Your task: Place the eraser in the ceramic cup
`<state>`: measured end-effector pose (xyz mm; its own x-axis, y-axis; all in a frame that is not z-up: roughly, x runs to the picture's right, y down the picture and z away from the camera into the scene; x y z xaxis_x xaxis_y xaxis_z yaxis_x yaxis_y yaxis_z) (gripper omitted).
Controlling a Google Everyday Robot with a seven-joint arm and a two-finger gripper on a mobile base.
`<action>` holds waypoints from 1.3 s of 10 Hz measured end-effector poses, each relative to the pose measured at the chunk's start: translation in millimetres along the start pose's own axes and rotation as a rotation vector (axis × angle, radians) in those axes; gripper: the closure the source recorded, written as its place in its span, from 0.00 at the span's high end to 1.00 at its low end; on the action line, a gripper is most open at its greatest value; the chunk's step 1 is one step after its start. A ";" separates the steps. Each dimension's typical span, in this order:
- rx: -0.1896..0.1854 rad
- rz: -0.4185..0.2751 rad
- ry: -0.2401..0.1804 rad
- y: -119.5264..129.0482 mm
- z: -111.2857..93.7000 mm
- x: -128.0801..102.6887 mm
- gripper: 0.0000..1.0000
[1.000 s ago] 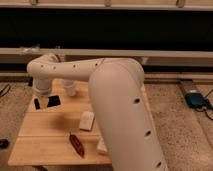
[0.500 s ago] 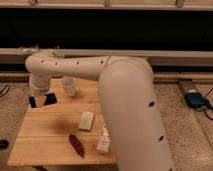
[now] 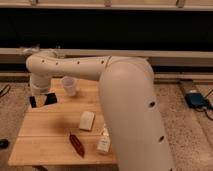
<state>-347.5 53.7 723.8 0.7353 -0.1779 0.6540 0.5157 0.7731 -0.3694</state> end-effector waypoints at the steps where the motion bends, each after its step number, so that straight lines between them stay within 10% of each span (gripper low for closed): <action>1: 0.009 0.001 -0.009 -2.9 -0.7 -1.3 0.00; 13: 0.227 0.048 -0.154 -91.0 -48.5 88.0 0.00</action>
<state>-308.5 -61.8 783.0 0.6721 -0.0562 0.7383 0.3572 0.8980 -0.2568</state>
